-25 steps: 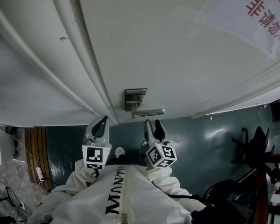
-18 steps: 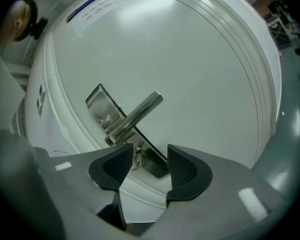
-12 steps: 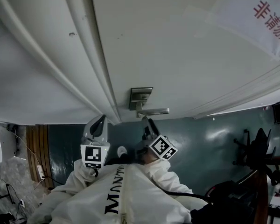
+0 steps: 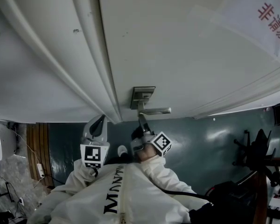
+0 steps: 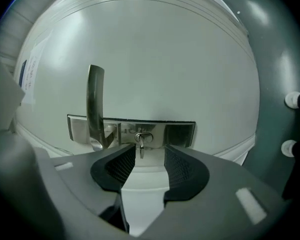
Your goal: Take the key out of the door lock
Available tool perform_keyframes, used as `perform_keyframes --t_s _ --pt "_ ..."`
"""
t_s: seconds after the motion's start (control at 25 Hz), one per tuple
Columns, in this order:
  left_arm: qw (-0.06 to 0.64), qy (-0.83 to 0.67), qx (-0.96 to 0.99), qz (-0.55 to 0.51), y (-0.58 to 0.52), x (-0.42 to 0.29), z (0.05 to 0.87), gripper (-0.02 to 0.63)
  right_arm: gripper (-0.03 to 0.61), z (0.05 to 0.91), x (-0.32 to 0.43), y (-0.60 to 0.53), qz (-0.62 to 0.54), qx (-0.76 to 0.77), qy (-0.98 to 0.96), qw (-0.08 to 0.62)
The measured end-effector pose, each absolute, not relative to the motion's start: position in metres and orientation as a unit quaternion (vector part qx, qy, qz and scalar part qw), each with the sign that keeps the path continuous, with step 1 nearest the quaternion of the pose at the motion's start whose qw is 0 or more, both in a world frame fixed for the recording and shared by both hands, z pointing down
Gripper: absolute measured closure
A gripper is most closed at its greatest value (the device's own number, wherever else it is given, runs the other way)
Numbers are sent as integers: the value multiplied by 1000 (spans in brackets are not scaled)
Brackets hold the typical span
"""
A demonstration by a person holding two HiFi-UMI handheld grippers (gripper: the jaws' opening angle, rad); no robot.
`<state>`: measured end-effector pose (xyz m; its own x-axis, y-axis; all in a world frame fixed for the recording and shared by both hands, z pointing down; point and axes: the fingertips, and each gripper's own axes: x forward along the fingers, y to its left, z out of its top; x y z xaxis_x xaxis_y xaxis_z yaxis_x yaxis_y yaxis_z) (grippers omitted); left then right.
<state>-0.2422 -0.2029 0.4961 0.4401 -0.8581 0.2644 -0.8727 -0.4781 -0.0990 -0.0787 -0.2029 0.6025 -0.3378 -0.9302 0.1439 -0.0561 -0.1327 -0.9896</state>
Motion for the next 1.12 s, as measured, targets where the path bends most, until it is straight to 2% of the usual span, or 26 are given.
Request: perform_keyframes --t_s 0.64,1.12 --pt "28 -515 843 152 -198 -252 502 614 444 601 -81 -224 -602 -435 537 399" --pt "31 -515 843 153 -198 -251 505 614 512 593 -80 -233 -593 -434 545 403"
